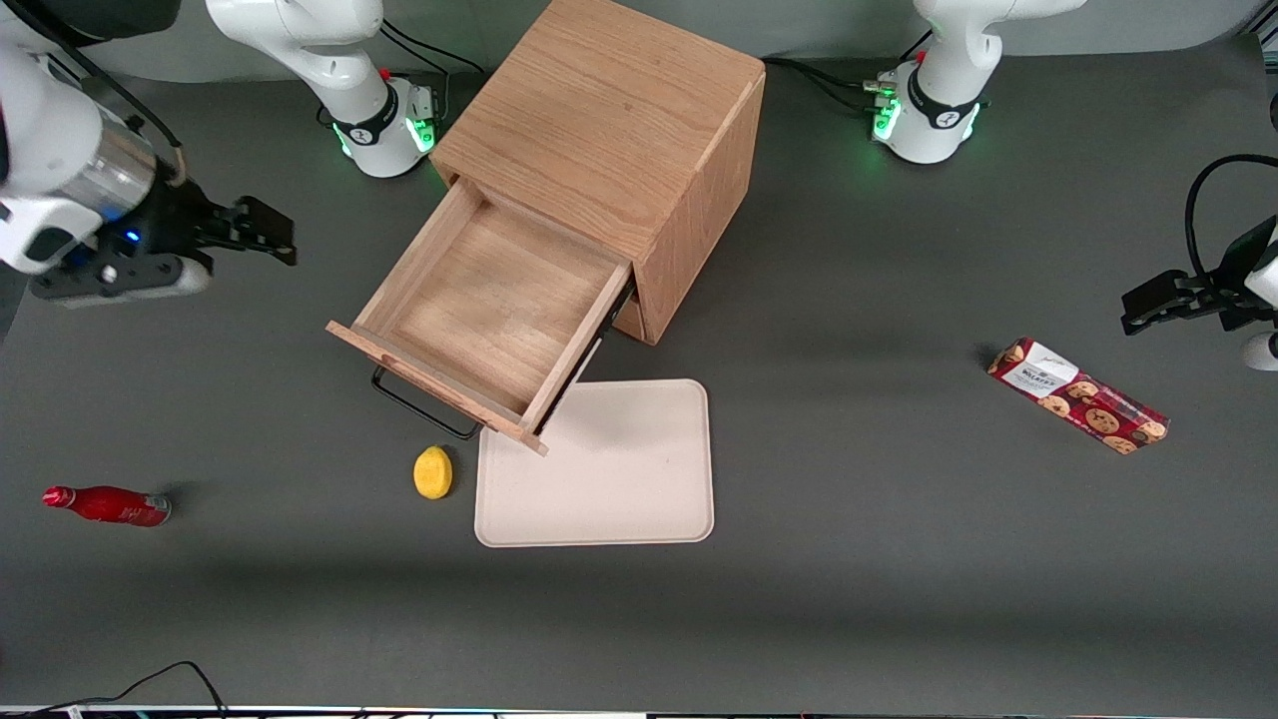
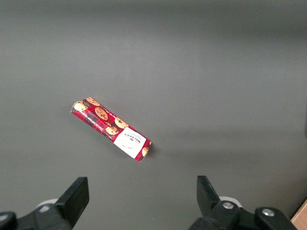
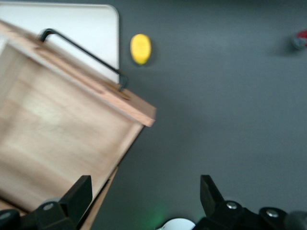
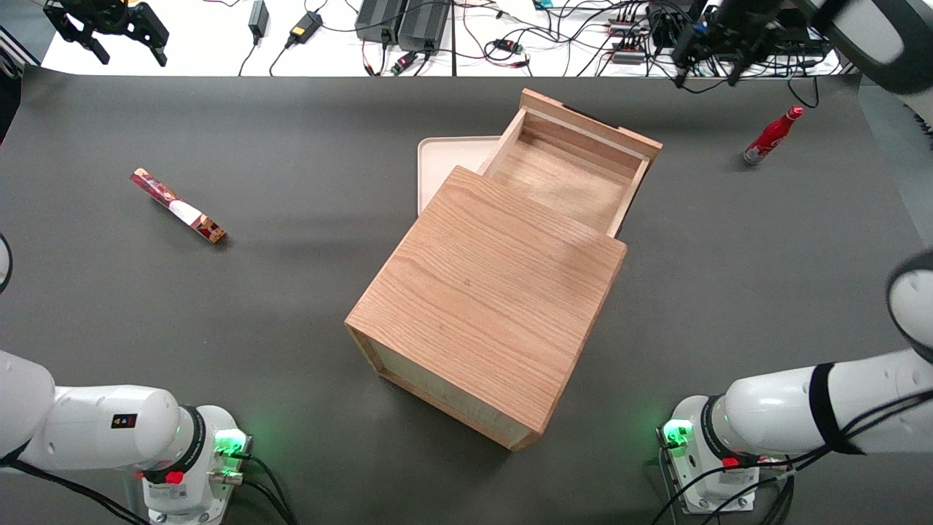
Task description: Open upper drawer
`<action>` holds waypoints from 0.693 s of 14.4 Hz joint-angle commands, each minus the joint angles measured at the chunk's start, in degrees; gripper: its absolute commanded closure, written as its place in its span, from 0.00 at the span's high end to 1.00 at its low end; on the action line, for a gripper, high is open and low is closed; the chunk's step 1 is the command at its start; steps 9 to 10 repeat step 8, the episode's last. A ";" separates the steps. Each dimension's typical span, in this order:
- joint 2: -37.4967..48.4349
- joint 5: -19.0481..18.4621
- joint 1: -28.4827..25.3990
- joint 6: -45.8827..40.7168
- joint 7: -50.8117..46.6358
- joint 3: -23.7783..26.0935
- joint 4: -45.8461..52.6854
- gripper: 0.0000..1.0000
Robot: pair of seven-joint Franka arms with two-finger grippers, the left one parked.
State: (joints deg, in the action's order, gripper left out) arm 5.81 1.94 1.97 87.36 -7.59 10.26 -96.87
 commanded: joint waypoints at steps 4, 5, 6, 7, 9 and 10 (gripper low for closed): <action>3.86 -2.82 -0.83 2.90 -0.84 -5.60 -5.44 1.00; 3.51 -2.82 -0.83 2.90 -1.02 -5.69 -4.57 1.00; 2.90 -2.99 -0.83 2.90 -1.54 -5.69 -3.51 1.00; 2.63 -4.04 -0.74 2.81 -1.46 -5.69 -3.15 1.00; 2.45 -4.66 -0.74 2.81 -1.11 -5.69 -3.06 1.00; 2.45 -4.66 -0.74 2.81 -1.11 -5.69 -3.06 1.00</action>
